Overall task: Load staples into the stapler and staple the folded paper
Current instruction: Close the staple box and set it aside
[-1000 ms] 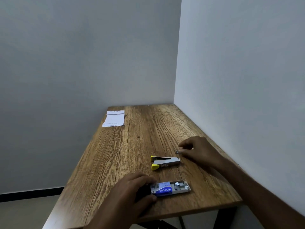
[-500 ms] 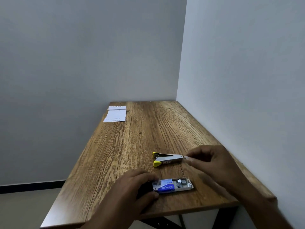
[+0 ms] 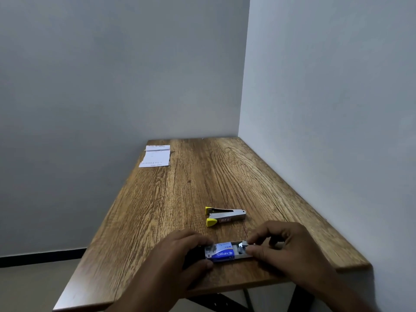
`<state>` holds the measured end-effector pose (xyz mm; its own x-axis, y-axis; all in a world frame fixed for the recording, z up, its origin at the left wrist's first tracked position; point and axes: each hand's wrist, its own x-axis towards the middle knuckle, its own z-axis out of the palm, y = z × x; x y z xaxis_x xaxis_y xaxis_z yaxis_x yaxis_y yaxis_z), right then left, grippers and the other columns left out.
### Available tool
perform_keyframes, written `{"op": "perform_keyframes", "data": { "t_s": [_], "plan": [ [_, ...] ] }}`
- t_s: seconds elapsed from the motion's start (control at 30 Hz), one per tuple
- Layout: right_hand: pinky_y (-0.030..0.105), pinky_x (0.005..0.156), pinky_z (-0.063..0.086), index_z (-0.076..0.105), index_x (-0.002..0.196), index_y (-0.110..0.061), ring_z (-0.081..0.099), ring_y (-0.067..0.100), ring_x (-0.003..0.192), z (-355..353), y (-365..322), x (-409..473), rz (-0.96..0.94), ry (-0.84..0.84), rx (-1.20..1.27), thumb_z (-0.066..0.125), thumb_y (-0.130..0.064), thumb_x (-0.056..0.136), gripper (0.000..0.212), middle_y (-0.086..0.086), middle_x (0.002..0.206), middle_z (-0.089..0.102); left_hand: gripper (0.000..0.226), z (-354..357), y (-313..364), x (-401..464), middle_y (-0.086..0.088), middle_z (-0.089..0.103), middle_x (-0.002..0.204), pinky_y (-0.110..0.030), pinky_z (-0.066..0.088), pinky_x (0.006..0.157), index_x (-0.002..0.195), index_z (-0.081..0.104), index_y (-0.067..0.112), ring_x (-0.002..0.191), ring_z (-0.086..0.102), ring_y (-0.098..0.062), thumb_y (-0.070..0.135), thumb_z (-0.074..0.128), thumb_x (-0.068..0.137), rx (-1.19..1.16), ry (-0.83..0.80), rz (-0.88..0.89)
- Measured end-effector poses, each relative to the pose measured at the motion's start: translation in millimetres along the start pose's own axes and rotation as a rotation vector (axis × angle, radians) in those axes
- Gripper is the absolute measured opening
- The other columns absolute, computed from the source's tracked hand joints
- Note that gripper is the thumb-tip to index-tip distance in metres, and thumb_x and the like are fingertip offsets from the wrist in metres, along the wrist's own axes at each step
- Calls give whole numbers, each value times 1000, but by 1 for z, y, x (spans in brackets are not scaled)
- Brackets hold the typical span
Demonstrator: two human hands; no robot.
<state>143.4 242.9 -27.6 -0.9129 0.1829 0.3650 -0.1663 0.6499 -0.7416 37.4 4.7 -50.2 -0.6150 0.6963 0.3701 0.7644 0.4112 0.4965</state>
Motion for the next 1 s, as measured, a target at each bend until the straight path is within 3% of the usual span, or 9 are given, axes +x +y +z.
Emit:
{"op": "perform_keyframes", "data": {
  "t_s": [0.3,0.47,0.83,1.0],
  "plan": [
    [19,69,56,79,80,-32,71,6,84,3,7,4,-78,-72,-19,84,-21,75,13,-16,85,75,36,0,-1,0,35,54,111,-21,48,90,119,60,45,107,48,14,47,64,83,0,3,2],
    [9,71,51,81,87,-31,67,2,96,2,11,4,-92,-116,-25,79,-13,81,19,-20,98,70,36,0,-2,0,34,55,112,-22,48,91,120,60,45,107,49,13,48,64,84,1,1,7],
    [6,67,44,79,88,-35,61,1,92,3,13,14,-82,-180,-77,73,-12,84,24,-18,102,62,35,-1,-1,0,33,56,110,-21,48,89,118,62,43,106,49,13,46,65,83,-6,11,7],
    [8,74,48,78,90,-36,65,1,98,1,13,18,-80,-186,-101,77,-19,81,19,-22,103,66,35,-1,0,1,37,55,109,-17,47,87,118,61,44,105,49,15,47,65,83,-3,9,8]
  ]
}}
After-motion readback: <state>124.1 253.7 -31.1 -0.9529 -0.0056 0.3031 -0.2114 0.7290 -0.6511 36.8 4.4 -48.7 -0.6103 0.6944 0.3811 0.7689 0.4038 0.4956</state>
